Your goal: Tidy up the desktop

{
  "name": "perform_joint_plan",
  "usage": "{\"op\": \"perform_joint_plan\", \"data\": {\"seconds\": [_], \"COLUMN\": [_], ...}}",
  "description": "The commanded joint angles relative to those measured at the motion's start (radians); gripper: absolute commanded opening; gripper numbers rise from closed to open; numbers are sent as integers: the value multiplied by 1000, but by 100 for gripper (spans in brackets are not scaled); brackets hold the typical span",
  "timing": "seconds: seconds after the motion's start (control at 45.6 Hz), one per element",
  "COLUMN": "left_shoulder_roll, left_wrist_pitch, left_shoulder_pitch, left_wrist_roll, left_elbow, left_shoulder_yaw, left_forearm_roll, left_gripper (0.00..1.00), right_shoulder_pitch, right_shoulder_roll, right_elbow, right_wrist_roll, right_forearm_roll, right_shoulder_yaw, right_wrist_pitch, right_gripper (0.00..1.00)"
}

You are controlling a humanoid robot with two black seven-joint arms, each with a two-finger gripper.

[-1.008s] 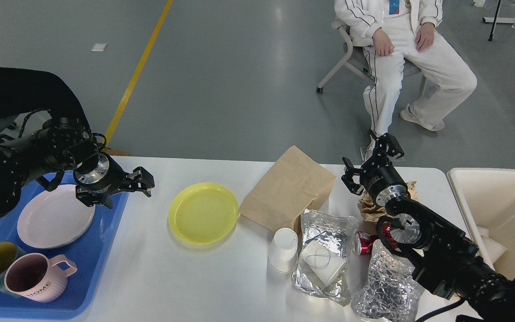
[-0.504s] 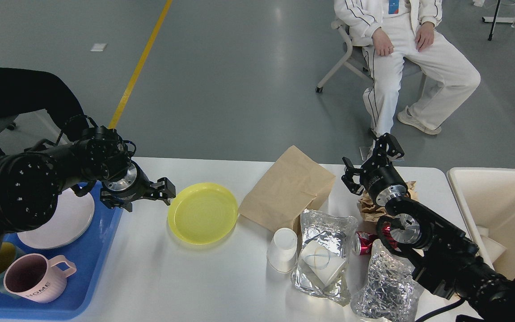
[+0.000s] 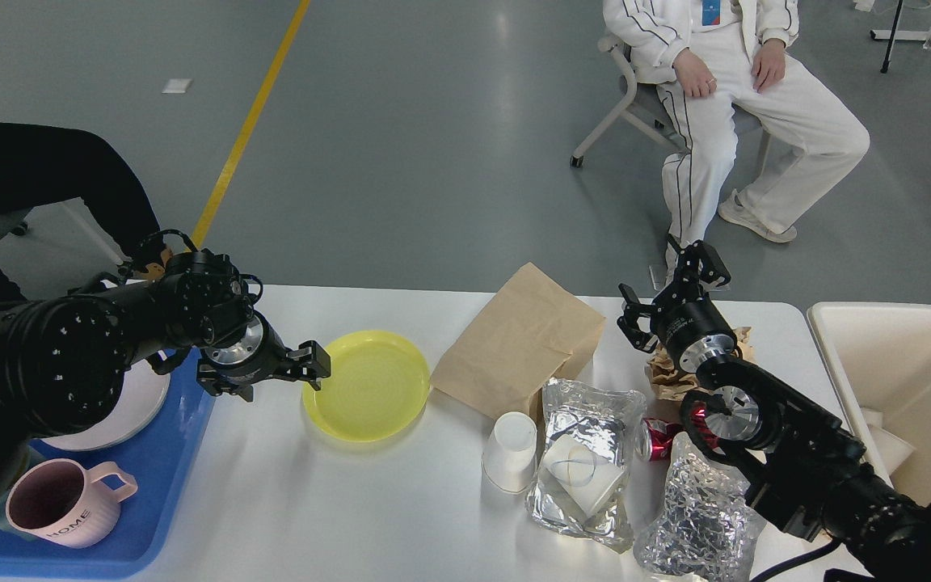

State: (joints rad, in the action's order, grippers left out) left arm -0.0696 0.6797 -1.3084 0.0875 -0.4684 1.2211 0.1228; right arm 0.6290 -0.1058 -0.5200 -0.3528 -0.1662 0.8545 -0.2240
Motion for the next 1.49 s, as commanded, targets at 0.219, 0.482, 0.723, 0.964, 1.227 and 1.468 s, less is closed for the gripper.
{"op": "perform_joint_plan", "data": {"seconds": [0.219,0.482,0.723,0.964,1.227,1.468], "left_shoulder_roll": [-33,-18,-15,-1,-16,-15], "left_wrist_pitch": [-2,-6,4,5,-8,-6], "left_shoulder_pitch": [115,141,149,150,167,187], "left_wrist_roll": [1,0,0,0,-3,0], "left_elbow": [125,162,166,166,171,191], "left_shoulder_yaw": [-63,-123,-150,-141,-150,-195], "left_forearm_roll": [0,0,2,0,6,9], "left_gripper": [97,97,96,96,96,93], "right_shoulder_pitch": [0,0,0,0,0,0], "right_shoulder_roll": [0,0,0,0,0,0], "right_elbow": [0,0,0,0,0,0], "right_wrist_roll": [0,0,0,0,0,0], "right_forearm_roll": [1,-1,-1,1,-1,1], "right_shoulder_yaw": [0,0,0,0,0,0], "right_wrist_pitch": [0,0,0,0,0,0], "right_gripper": [100,100,100,100,100,100]}}
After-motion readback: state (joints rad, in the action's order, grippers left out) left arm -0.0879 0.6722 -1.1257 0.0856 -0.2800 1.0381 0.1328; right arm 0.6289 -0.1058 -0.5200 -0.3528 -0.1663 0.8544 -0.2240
